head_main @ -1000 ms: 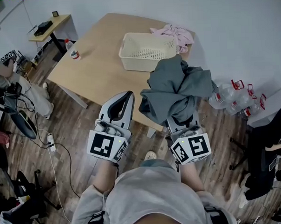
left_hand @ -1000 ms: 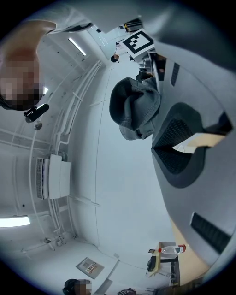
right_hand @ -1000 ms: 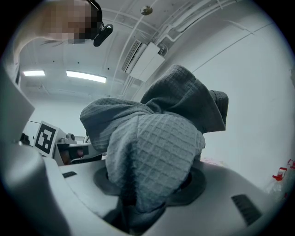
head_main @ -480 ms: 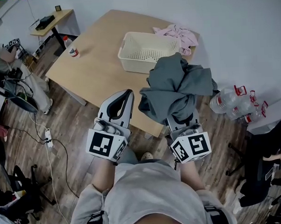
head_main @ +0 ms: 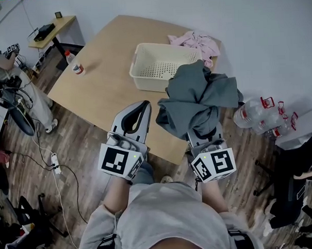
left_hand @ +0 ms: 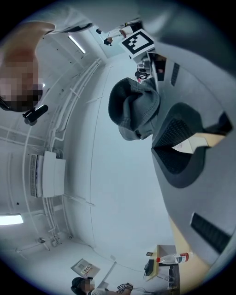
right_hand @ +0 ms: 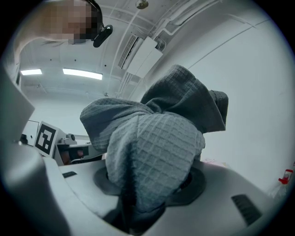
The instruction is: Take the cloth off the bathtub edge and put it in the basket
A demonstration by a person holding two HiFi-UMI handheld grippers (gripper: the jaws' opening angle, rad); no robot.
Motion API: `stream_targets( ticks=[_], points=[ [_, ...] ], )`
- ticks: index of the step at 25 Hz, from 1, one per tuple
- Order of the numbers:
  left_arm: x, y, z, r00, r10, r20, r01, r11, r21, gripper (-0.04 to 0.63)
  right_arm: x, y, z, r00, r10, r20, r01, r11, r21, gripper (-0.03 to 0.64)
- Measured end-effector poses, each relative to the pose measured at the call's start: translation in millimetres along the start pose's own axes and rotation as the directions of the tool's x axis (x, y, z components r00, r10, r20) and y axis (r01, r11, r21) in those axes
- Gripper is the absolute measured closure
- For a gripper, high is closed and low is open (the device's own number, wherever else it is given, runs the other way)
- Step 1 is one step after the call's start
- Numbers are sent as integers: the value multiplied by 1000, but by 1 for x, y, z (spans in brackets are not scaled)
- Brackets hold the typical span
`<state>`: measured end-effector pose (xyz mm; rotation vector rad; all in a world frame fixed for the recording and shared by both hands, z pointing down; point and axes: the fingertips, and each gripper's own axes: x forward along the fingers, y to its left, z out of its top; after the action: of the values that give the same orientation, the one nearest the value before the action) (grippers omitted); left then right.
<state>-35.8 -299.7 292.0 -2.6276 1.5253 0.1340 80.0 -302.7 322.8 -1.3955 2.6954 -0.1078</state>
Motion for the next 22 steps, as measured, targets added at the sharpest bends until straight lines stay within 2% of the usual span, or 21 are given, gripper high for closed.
stream_targets(
  ticks=[13,22],
  points=[
    [66,85,-7,994,-109,9,109,994,-21,598,88,-23,1,990,-141,14,140,990,10,407],
    [105,129,-15,977,-215,20,215,976,-38,598,136,-30,1,970,-240,28,240,971,-1,407]
  ],
)
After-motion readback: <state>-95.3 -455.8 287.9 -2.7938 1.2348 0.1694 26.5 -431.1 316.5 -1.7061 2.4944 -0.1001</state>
